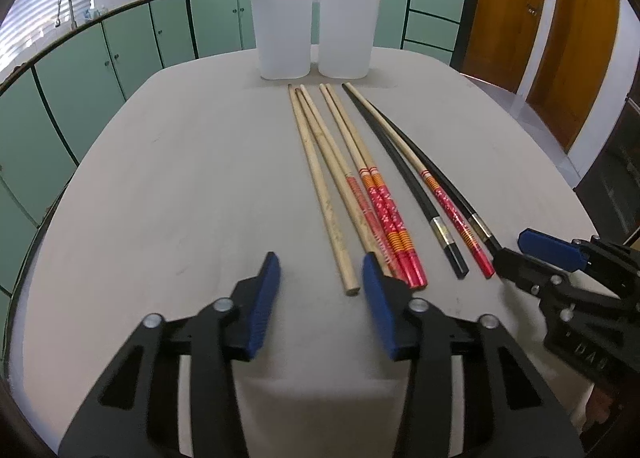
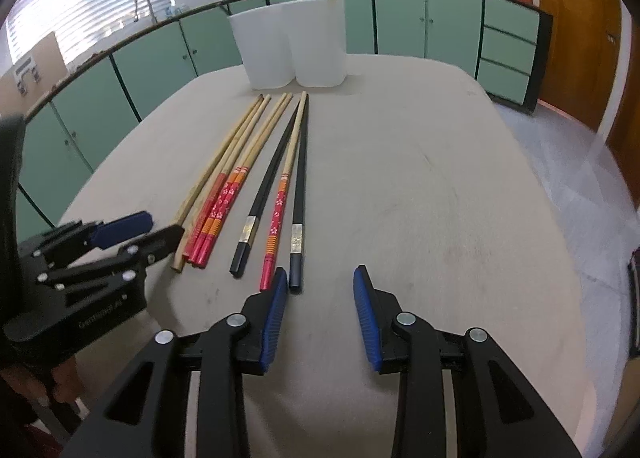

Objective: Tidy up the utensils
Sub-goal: 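Grasp a black chopstick with the right tool while the left tool grasps a wooden chopstick, then carry both chopsticks up toward the white utensil holder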

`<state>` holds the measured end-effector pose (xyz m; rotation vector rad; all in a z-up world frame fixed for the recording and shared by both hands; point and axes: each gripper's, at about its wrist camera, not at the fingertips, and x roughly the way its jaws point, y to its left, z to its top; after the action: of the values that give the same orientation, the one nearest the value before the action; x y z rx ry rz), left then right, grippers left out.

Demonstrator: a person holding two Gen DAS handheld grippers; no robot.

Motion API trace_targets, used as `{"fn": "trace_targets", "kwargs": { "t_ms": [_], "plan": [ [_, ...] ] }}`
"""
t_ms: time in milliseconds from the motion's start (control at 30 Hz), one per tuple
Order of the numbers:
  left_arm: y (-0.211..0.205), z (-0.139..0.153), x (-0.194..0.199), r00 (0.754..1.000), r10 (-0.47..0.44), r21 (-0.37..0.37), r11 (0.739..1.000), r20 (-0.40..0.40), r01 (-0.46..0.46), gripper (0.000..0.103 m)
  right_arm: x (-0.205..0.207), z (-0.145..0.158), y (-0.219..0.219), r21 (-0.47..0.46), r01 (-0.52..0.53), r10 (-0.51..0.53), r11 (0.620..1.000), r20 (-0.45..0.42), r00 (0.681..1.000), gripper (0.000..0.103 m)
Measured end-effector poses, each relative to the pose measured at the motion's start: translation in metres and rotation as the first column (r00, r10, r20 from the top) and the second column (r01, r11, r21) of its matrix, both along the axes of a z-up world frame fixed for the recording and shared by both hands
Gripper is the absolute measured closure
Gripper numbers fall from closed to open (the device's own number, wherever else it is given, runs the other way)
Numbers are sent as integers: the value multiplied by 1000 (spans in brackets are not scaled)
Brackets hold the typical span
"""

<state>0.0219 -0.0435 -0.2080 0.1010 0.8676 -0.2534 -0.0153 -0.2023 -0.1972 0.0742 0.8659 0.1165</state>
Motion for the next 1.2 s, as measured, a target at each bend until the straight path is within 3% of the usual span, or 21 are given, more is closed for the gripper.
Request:
{"fn": "trace_targets", "kwargs": {
  "t_ms": [67, 167, 367, 600, 833, 1200],
  "plan": [
    [-2, 0, 0, 1000, 1, -6, 1000, 2, -1, 80, 0, 0, 2, -10, -7, 7, 1000, 12, 1000, 74],
    [-5, 0, 0, 1000, -6, -13, 1000, 5, 7, 93, -2, -2, 7, -32, -20, 21, 999, 37, 999, 80],
    [-5, 0, -2, 1000, 0, -15, 1000, 17, 0, 95, -5, -3, 17, -74, -49, 54, 996, 75, 996, 96],
    [6, 10, -4, 999, 17, -25, 1000, 29, -16, 97, -3, 10, 5, -22, -33, 34, 999, 69, 997, 97],
    [16, 47, -9, 991, 19, 7, 1000, 135, -20, 97, 3, 39, -8, -21, -34, 36, 999, 86, 996, 97],
    [23, 129, -8, 951, 13, -12, 1000, 310, -10, 97, 11, 113, -27, -1, -39, 39, 999, 167, 985, 97]
  ]
}}
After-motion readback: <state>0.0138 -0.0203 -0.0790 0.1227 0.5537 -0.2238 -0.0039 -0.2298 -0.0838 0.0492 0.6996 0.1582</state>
